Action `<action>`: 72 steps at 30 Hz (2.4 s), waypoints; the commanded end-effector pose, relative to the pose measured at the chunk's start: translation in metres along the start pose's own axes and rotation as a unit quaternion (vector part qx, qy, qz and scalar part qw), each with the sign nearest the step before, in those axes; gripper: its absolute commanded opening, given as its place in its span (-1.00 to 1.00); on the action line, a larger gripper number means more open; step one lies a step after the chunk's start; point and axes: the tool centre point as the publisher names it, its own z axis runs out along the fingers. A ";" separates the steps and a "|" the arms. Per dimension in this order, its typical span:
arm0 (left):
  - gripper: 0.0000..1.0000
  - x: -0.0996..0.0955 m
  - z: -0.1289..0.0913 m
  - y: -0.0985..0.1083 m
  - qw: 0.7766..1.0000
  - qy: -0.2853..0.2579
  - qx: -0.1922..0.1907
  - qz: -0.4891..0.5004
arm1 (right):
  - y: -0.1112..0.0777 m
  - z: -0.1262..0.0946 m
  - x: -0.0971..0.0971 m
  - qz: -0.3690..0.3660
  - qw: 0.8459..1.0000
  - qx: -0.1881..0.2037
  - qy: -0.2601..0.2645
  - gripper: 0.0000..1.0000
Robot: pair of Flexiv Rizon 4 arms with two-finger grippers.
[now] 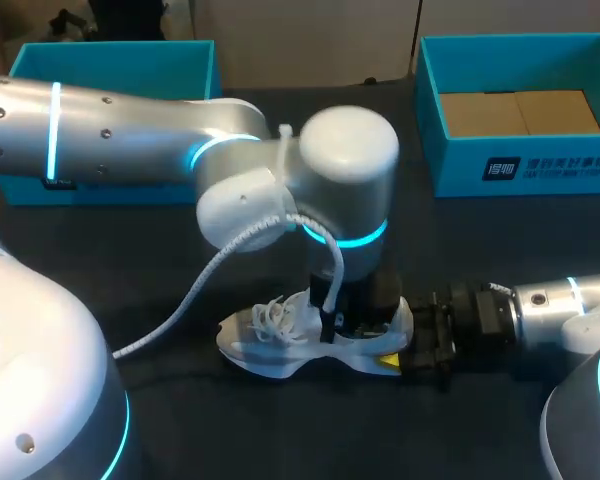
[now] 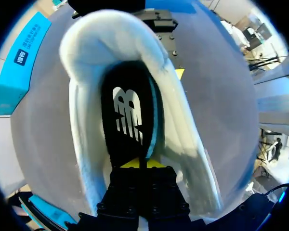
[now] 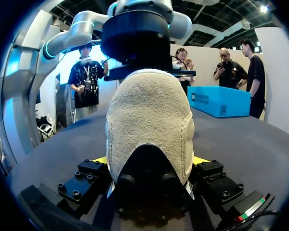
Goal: Take the shoe out of the shoebox, open the shoe tongue, remove and reinsert the insole, then place the shoe into the shoebox
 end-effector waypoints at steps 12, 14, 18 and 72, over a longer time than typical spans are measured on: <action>-1.00 0.005 -0.030 0.017 0.995 0.054 0.076 0.016 | 0.001 0.001 0.002 0.000 1.000 0.002 0.000 -1.00; -1.00 0.007 -0.032 0.018 0.995 0.058 0.081 0.018 | 0.001 0.001 0.002 0.000 1.000 0.002 0.000 -1.00; -1.00 0.009 -0.035 0.019 0.994 0.062 0.090 0.021 | 0.001 0.001 0.002 0.000 1.000 0.002 0.000 -1.00; -0.50 0.016 -0.059 0.027 0.994 -0.002 0.112 -0.017 | 0.001 0.001 0.002 0.000 1.000 0.002 0.000 -1.00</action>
